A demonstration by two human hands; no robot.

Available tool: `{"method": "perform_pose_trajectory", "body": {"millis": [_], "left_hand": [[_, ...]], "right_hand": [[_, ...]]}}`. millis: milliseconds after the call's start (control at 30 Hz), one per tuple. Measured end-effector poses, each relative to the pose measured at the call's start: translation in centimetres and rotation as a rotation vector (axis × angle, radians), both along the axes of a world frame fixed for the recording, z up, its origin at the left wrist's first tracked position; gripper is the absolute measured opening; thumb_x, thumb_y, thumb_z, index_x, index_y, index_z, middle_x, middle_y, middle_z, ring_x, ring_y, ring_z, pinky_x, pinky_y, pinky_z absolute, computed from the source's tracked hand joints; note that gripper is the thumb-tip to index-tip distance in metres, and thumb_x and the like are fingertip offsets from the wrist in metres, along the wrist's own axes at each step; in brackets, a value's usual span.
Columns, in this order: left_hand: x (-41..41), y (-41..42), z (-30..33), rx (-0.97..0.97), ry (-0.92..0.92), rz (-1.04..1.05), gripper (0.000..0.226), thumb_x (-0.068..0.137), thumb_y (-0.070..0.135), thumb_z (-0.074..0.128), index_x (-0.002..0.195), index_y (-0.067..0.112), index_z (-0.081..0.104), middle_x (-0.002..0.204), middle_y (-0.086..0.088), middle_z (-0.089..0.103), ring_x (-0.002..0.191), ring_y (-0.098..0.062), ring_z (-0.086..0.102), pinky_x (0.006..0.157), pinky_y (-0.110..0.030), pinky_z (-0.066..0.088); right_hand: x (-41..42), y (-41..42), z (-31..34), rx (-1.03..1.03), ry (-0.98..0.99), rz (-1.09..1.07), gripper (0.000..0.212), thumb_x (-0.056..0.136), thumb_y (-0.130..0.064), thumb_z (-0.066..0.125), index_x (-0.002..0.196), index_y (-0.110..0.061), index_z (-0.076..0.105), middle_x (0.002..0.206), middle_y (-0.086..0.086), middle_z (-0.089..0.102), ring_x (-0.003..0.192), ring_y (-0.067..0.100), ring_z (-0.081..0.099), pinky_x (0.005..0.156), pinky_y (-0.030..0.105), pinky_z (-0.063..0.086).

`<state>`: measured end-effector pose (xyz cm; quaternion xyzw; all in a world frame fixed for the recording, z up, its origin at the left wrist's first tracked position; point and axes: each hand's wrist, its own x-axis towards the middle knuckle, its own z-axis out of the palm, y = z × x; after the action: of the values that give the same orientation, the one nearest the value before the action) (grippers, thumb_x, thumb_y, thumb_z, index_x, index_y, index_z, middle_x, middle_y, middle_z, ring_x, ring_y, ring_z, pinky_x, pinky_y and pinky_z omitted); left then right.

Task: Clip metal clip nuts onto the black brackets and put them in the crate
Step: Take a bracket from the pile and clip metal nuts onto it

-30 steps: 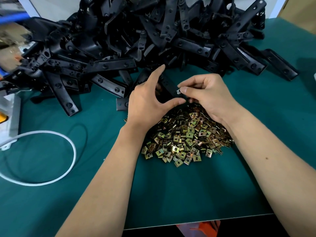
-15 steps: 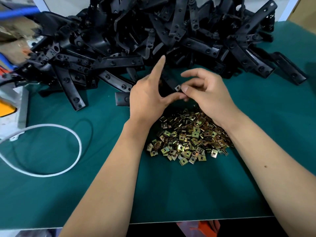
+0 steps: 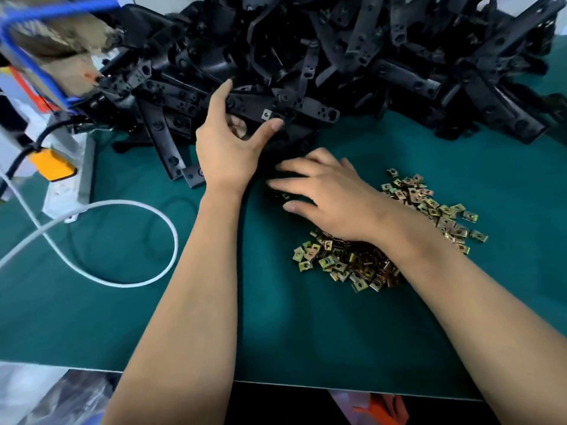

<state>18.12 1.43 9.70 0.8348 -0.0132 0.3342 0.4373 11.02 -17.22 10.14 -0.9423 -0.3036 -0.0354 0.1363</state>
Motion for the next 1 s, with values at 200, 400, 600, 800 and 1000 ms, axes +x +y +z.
{"method": "perform_pose_trajectory", "body": {"millis": [200,400,600,800,1000], "left_hand": [[-0.1,-0.2,0.0,-0.027,0.012,0.005,0.091,0.068,0.071,0.077,0.145,0.029,0.052,0.072,0.014,0.057,0.068,0.000,0.056,0.070,-0.022,0.053],[-1.1,-1.2,1.2,0.031,-0.068,-0.001,0.097,0.069,0.073,0.075,0.148,0.024,0.050,0.089,0.012,0.070,0.082,-0.006,0.061,0.076,-0.007,0.047],[-3.0,-5.7,2.1,0.160,-0.111,-0.218,0.103,0.075,0.072,0.077,0.155,0.019,0.042,0.113,0.006,0.075,0.096,-0.011,0.070,0.083,-0.032,0.058],[-3.5,-7.9,0.9,0.187,-0.084,-0.345,0.102,0.076,0.071,0.078,0.155,0.019,0.041,0.088,0.008,0.070,0.075,-0.005,0.063,0.071,-0.031,0.057],[-2.9,-7.6,-0.2,0.292,0.035,-0.451,0.102,0.072,0.078,0.073,0.154,0.026,0.042,0.105,0.001,0.075,0.090,-0.011,0.067,0.086,-0.037,0.058]], "right_hand": [[0.5,2.2,-0.2,-0.064,0.056,0.034,0.048,0.104,-0.042,0.054,0.152,-0.034,0.050,0.161,-0.011,0.041,0.142,0.020,0.034,0.110,0.046,0.034],[-0.5,-3.4,1.2,0.149,0.077,0.022,0.013,0.091,-0.024,0.078,0.104,-0.024,0.081,0.106,-0.009,0.069,0.103,0.010,0.062,0.097,0.040,0.049],[-0.5,-7.8,0.8,0.294,0.071,-0.116,0.009,0.087,-0.022,0.081,0.088,-0.017,0.074,0.093,-0.008,0.067,0.092,0.012,0.063,0.090,0.037,0.049],[-0.2,-9.5,0.6,0.850,0.041,-0.306,0.017,0.080,-0.021,0.076,0.075,-0.014,0.061,0.082,0.000,0.072,0.077,0.017,0.069,0.070,0.032,0.053],[0.5,-9.9,-0.2,1.091,0.166,-0.427,0.012,0.086,-0.011,0.077,0.093,-0.019,0.072,0.077,0.002,0.076,0.070,0.010,0.067,0.069,0.026,0.052]]}}
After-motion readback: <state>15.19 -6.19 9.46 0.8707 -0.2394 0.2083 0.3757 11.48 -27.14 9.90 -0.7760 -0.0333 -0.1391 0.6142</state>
